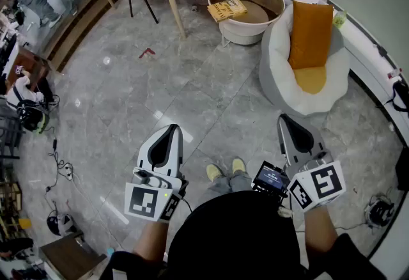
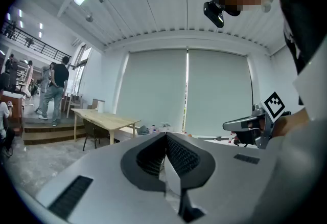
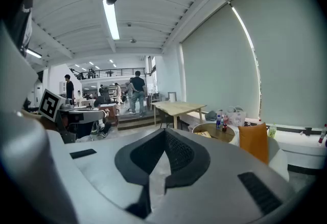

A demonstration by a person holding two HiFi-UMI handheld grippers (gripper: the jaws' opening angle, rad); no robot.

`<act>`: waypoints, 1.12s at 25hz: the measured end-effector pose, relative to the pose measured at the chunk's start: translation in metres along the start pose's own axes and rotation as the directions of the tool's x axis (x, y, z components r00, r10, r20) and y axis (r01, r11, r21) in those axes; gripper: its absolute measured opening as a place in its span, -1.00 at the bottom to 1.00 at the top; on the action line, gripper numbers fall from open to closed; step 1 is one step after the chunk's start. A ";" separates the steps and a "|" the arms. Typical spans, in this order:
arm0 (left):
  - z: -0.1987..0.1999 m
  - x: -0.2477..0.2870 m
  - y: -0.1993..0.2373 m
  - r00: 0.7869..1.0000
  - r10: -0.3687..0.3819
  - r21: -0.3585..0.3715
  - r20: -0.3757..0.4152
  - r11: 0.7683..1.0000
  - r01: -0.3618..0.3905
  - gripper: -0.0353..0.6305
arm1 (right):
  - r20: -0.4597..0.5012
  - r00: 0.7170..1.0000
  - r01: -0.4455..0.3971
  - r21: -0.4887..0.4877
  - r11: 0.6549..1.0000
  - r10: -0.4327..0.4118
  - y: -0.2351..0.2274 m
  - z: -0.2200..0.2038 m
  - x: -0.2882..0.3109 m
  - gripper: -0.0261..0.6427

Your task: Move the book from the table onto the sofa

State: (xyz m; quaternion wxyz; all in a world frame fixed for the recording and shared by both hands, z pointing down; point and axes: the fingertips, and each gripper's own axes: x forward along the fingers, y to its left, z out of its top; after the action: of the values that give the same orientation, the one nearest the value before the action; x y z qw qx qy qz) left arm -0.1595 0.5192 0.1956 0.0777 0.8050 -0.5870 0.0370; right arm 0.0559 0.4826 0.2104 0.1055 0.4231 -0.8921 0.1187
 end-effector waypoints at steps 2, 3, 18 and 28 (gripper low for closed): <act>0.003 -0.001 0.005 1.000 -0.004 0.000 0.008 1.000 0.004 -0.87 | 0.004 1.000 0.001 0.001 1.000 -0.001 0.006 0.002 0.003 -0.91; 0.004 -0.003 0.007 1.000 -0.007 0.001 0.010 1.000 0.007 -0.87 | 0.004 1.000 0.004 0.001 1.000 -0.004 0.009 0.002 0.004 -0.91; 0.018 -0.026 0.053 0.998 -0.010 0.026 0.060 1.000 0.009 -0.87 | 0.039 0.999 -0.016 0.008 1.000 0.016 0.064 0.013 0.029 -0.91; 0.022 -0.022 0.063 0.996 -0.042 0.012 0.084 0.999 0.041 -0.87 | -0.004 1.000 -0.027 -0.019 0.999 0.027 0.077 0.015 0.049 -0.91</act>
State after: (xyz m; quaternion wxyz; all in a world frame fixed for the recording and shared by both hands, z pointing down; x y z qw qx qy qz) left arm -0.2271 0.5171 0.1758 0.0497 0.8183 -0.5726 0.0045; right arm -0.0361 0.4900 0.2011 0.1095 0.4096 -0.8986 0.1126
